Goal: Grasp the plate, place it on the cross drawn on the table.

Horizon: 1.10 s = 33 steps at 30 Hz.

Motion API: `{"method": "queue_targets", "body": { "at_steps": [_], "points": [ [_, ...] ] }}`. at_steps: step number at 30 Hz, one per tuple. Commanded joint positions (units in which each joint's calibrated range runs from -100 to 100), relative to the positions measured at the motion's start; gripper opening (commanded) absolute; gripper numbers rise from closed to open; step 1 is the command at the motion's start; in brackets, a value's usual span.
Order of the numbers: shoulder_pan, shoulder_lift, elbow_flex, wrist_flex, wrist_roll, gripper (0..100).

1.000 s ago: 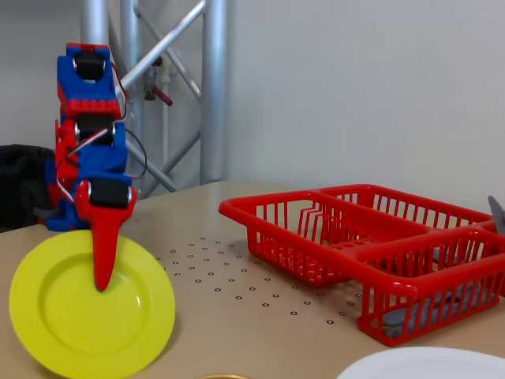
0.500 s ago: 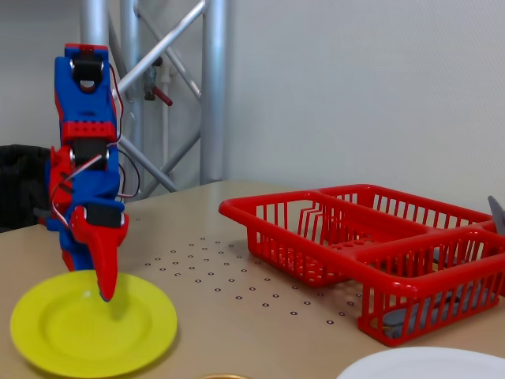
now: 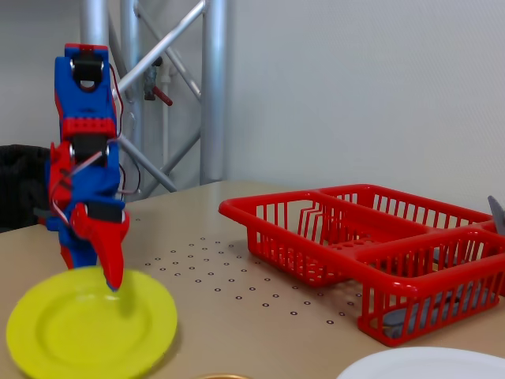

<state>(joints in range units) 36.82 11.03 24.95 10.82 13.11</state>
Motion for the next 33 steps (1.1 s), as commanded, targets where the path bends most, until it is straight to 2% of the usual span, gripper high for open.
{"method": "queue_targets", "body": {
  "at_steps": [1, 4, 7, 12, 16, 20, 25, 28, 31, 33],
  "points": [
    [0.4, 0.6, -10.6, 1.1, 0.7, 29],
    [1.2, 2.0, -10.6, 0.1, 2.1, 30],
    [1.2, -1.4, -3.6, -4.2, 2.5, 30],
    [0.9, -12.6, 12.9, -8.0, 3.5, 29],
    [-0.2, -25.0, 25.3, -7.8, 3.3, 24],
    [-2.7, -36.6, 32.9, -3.0, 1.4, 22],
    [-11.1, -46.1, 34.2, 7.2, 3.5, 7],
    [-16.4, -48.3, 33.8, 9.4, -1.2, 0],
    [-21.8, -50.8, 33.3, 10.9, -5.4, 0],
    [-24.6, -52.5, 32.0, 11.0, -10.2, 0]
  ]
}}
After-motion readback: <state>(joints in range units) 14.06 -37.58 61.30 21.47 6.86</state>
